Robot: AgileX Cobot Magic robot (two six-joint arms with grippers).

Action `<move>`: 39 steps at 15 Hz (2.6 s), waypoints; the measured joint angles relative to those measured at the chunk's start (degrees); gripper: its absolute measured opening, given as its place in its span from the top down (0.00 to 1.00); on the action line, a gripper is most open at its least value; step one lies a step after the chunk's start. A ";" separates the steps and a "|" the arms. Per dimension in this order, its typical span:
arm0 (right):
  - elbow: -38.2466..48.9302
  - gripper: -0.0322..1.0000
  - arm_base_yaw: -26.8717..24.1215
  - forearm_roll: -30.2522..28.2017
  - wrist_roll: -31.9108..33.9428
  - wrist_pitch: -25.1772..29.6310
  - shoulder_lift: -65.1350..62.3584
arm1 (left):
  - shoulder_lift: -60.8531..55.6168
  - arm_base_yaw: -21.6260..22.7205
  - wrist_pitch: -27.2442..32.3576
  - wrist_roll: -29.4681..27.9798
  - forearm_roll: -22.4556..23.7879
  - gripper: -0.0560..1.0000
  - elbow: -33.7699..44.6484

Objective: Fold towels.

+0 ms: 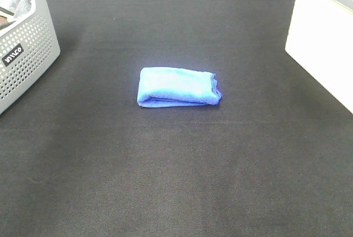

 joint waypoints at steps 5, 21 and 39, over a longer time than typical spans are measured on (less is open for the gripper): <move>26.18 0.15 0.00 -3.50 0.00 0.40 -20.05 | -27.56 0.00 0.23 0.40 0.11 0.21 31.91; 57.98 0.15 0.00 -8.14 -4.53 -6.82 -72.42 | -73.57 0.00 -8.08 13.92 -5.21 0.21 61.76; 58.33 0.15 -11.00 -7.68 -4.53 -7.56 -74.71 | -75.17 14.67 -8.59 14.09 -5.27 0.21 61.82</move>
